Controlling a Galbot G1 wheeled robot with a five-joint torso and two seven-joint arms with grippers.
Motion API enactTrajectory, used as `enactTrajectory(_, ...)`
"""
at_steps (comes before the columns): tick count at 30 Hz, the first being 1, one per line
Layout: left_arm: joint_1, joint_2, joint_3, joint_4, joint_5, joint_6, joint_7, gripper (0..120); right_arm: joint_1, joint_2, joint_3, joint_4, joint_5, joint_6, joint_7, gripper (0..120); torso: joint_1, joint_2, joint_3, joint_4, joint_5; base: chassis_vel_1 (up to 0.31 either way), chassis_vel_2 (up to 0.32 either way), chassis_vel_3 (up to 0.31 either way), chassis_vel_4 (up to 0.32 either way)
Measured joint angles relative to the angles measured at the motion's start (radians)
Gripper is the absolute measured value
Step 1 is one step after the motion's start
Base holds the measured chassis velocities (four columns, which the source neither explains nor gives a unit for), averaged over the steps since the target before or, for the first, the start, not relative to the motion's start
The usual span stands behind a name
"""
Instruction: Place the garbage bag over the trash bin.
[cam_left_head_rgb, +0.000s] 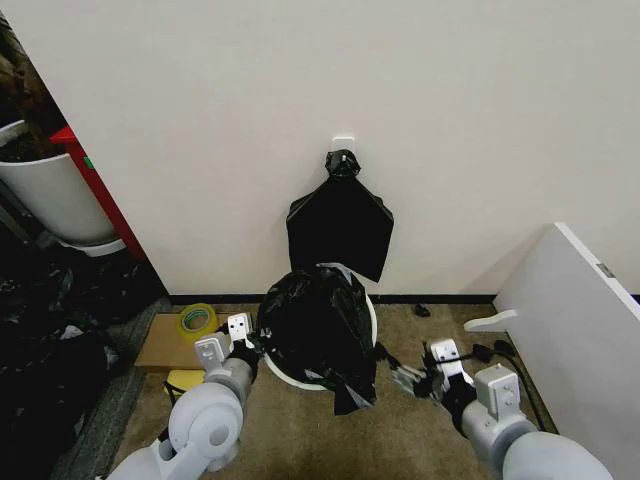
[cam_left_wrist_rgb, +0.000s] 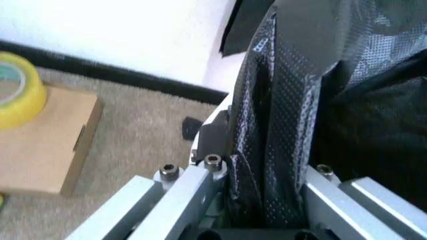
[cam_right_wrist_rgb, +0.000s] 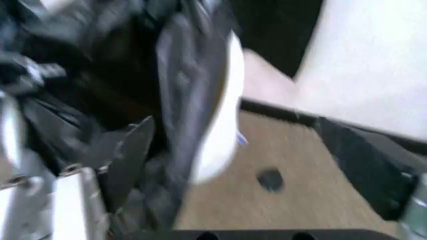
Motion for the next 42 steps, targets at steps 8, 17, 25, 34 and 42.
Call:
enactTrajectory(8,-0.022,-0.009,0.027,0.02,0.072,0.0,0.021,0,0.087,0.047,-0.087,-0.007,-0.115,0.033,-0.107,98,0.0,0.0,0.0,-0.0003,-0.0001,0.0,0.0,0.0,0.0)
enactTrajectory(17,-0.018,-0.017,0.028,0.036,0.089,-0.001,0.028,0,0.186,0.09,-0.19,-0.098,-0.158,0.021,-0.112,67,0.0,0.0,0.0,-0.0001,0.0,0.0,0.0,0.0,0.0)
enactTrajectory(25,-0.019,-0.013,0.022,0.024,0.052,-0.002,0.028,0,0.192,0.092,-0.2,-0.149,-0.202,0.032,-0.128,39,0.0,0.0,0.0,-0.0002,0.0,0.0,0.0,0.0,0.0)
enactTrajectory(34,-0.016,-0.017,0.02,0.005,0.026,-0.01,0.032,0,0.193,0.09,-0.203,-0.199,-0.299,0.037,-0.115,4,0.0,0.0,0.0,-0.0002,0.0001,0.0,0.0,0.0,0.0)
enactTrajectory(42,-0.012,-0.017,0.019,0.002,0.026,-0.018,0.036,0,0.174,0.084,-0.196,-0.194,-0.344,0.05,-0.109,0,0.0,0.0,0.0,-0.0001,0.0001,0.0,0.0,0.0,0.0)
